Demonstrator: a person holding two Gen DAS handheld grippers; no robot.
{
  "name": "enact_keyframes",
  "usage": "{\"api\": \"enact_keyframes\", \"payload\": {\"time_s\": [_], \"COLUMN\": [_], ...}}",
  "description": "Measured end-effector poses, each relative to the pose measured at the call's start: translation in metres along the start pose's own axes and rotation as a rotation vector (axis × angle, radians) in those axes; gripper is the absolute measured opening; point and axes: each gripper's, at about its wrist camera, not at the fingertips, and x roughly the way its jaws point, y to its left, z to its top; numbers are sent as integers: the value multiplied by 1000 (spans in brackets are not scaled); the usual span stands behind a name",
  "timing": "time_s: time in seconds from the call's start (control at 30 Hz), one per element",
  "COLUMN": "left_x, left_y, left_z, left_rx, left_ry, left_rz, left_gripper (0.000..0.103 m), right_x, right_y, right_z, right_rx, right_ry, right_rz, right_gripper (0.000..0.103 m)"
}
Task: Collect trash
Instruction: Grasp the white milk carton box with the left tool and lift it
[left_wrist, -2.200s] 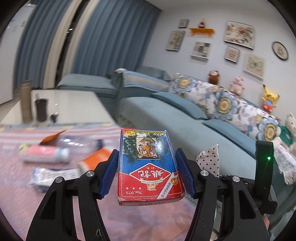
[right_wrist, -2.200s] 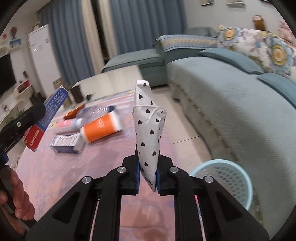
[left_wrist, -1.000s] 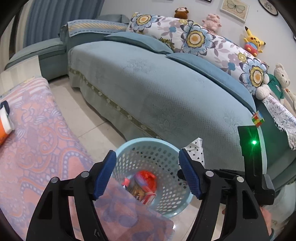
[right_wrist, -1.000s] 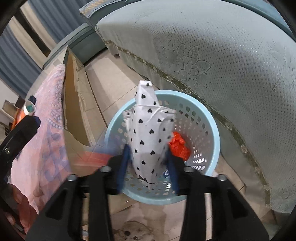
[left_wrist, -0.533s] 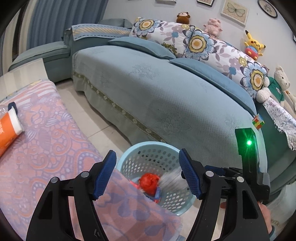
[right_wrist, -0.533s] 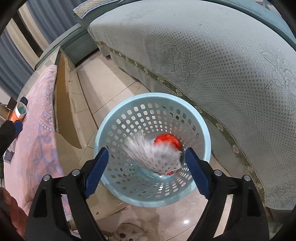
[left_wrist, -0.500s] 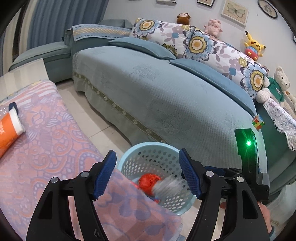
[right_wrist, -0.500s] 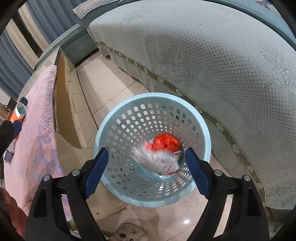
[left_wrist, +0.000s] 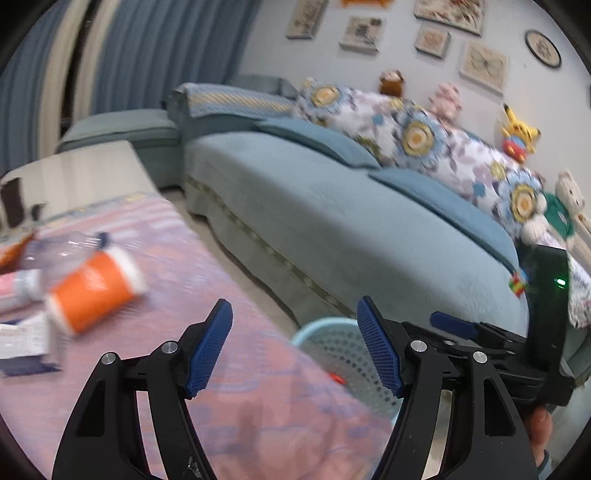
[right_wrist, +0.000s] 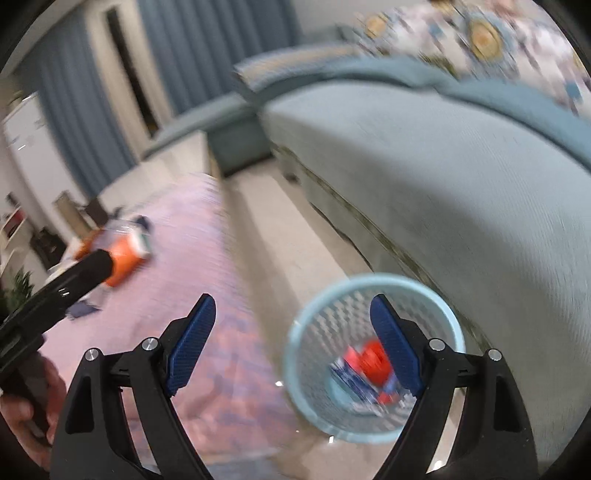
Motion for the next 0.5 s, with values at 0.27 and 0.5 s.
{"api": "enact_keyframes", "payload": {"time_s": [0.27,0.5], "left_x": [-80,-107], "left_y": [111,192], "left_z": [-2,-19], "left_rx": [-96,-161], "left_ry": [-98,-90], "left_rz": [228,396], "left_gripper": [72,79], "right_x": [11,54], "right_y": [113,178], "right_z": [11,4], "right_rx": [-185,-257], "right_ry": [-66,-52], "right_rz": [108,172], "right_gripper": [81,69]}}
